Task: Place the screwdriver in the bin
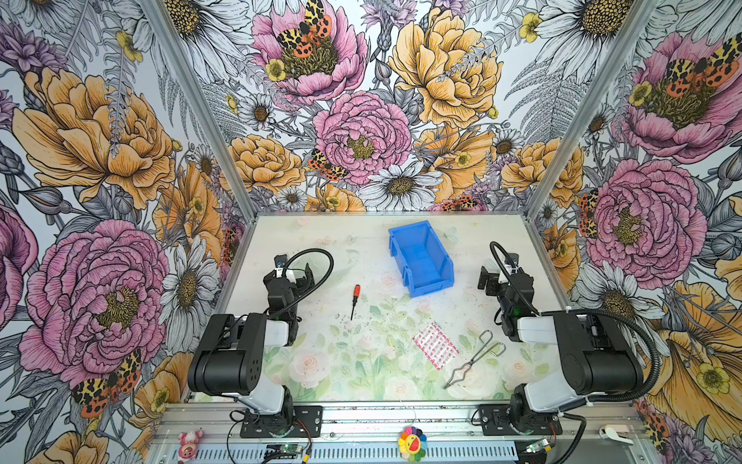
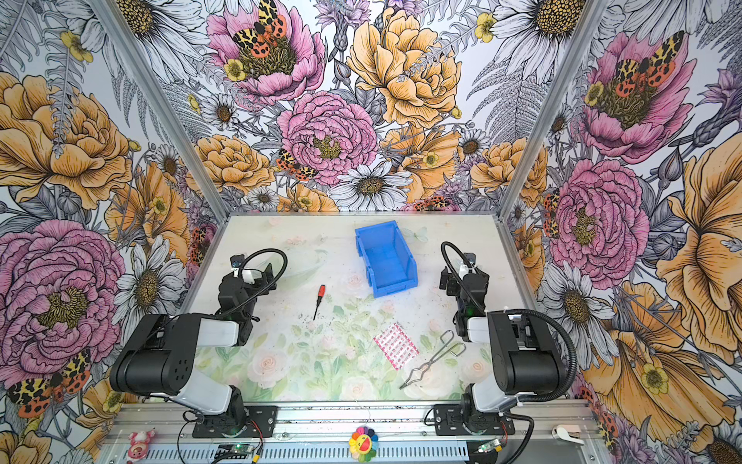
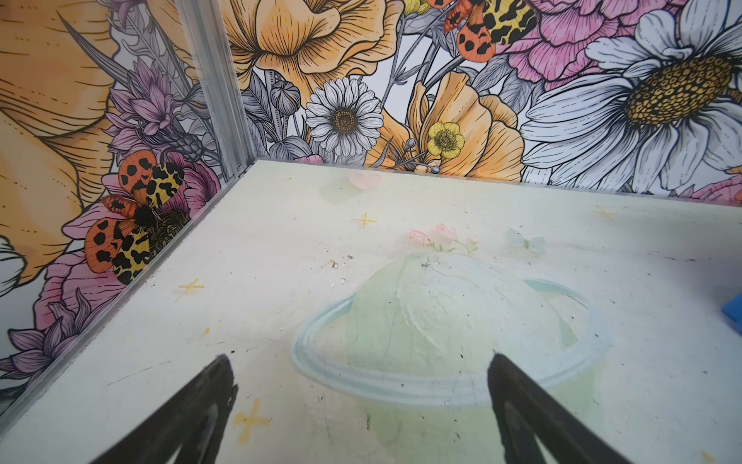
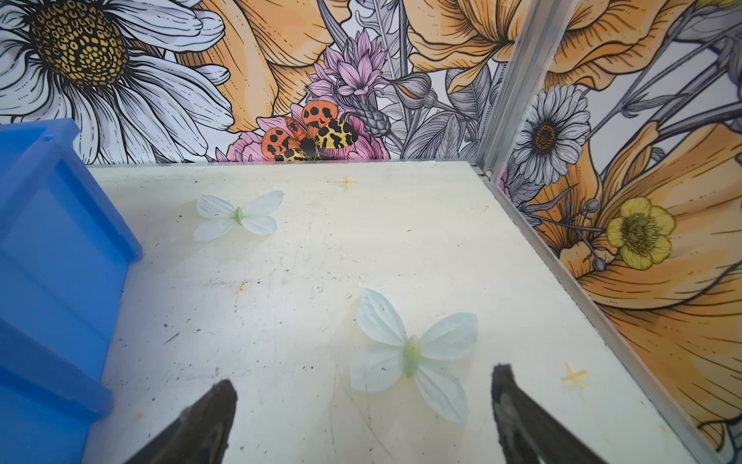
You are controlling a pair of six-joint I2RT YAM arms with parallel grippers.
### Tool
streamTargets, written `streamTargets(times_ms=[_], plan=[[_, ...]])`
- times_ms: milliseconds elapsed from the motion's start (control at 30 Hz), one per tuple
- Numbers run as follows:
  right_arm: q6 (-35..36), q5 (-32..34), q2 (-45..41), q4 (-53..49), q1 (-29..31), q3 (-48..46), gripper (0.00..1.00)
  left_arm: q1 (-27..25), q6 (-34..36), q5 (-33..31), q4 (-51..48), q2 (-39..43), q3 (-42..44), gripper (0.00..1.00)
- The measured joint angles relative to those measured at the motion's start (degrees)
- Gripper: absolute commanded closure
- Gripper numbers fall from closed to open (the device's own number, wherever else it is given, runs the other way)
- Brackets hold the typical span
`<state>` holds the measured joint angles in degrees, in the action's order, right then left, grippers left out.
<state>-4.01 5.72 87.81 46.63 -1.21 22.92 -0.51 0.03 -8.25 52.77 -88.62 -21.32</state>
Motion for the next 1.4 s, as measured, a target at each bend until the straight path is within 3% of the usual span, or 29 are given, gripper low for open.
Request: streamTargets(times_ms=[433, 567, 800, 1033, 1200, 1400], plan=[[0.0, 0.0, 0.0, -0.3, 0.1, 0.0, 0.01, 0.2, 0.2, 0.6, 0.0, 0.0, 0.0, 0.02], [0.1, 0.7, -2.5, -7.8, 0.9, 2.5, 0.01, -0.3, 0.4, 0.2, -2.6, 2.9, 0.0, 0.01], [-1.1, 5.6, -11.1, -22.8, 5.5, 9.9, 0.0, -1.2, 0.3, -2.3, -20.9, 14.8, -5.4, 0.01], [-9.7, 10.9, -15.3, -43.5, 10.3, 19.7, 0.01, -9.8, -4.9, -8.7, -41.9, 21.5, -13.0, 0.01], [-13.2, 12.1, -15.8, -57.6, 15.8, 26.8, 0.01, -13.6, -10.9, -6.1, -53.9, 19.6, -19.1, 0.01], [-14.6, 12.0, -18.6, -67.3, 24.0, 28.0, 0.0, -16.3, -16.9, 0.5, -65.2, 10.1, -26.8, 0.01]])
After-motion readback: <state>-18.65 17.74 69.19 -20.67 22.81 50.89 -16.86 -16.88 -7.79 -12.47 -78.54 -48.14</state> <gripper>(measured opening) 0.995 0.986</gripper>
